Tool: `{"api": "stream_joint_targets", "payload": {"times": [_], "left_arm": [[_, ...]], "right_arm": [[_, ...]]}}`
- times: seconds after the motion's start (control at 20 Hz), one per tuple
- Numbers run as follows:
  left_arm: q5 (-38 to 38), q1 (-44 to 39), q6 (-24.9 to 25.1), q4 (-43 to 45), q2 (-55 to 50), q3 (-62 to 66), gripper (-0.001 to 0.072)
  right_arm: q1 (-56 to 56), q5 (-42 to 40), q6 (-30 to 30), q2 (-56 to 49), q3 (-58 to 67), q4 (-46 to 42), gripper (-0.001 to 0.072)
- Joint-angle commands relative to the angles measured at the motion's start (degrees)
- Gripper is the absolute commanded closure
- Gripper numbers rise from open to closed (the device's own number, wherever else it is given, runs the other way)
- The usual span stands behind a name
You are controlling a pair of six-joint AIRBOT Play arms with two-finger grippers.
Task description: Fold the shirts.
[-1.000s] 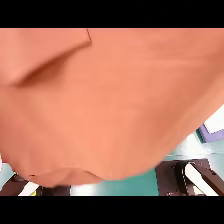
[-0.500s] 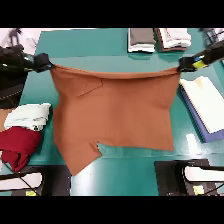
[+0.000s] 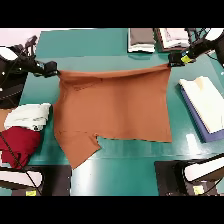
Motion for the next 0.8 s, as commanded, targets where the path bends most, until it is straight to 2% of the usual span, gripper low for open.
{"api": "stream_joint_targets", "payload": {"times": [0.0, 0.25, 0.4, 0.45, 0.5, 0.55, 0.6, 0.75], "left_arm": [[-4.44, 0.11, 0.57, 4.83, -0.42, -3.15, 0.0679], [-0.48, 0.07, 0.55, 3.72, -0.42, -11.15, 0.0679], [-0.63, 0.07, 0.48, 3.74, -0.42, -12.63, 0.0677], [-1.16, 0.07, 0.46, 3.74, -0.35, -12.63, 0.0665], [-1.88, 0.11, 0.04, 3.74, -0.35, -12.44, 0.0395], [-3.74, 0.22, -1.31, 3.85, -0.22, -11.82, 0.0183], [-6.38, 0.7, -1.46, 3.87, 0.44, -11.26, 0.0225], [-9.27, 1.99, -1.53, 6.54, 6.86, -13.09, 0.0224]], "right_arm": [[0.11, -0.79, 0.04, 2.99, -7.48, -1.81, 0.0698], [0.52, -5.73, 0.11, 6.71, -21.44, -0.79, 0.0697], [0.81, -7.65, 0.11, 8.09, -25.7, 1.46, 0.069], [0.57, -8.26, -0.04, 8.2, -25.94, 3.72, 0.0588], [-0.04, -8.39, -0.5, 8.2, -25.2, 6.58, 0.0376], [-0.85, -7.93, -0.96, 8.26, -23.96, 9.25, 0.0357], [-1.55, -6.4, -2.14, 8.35, -22.25, 11.91, 0.0357], [-3.69, 0.74, -5.22, 11.96, -21.66, 12.09, 0.0357]]}}
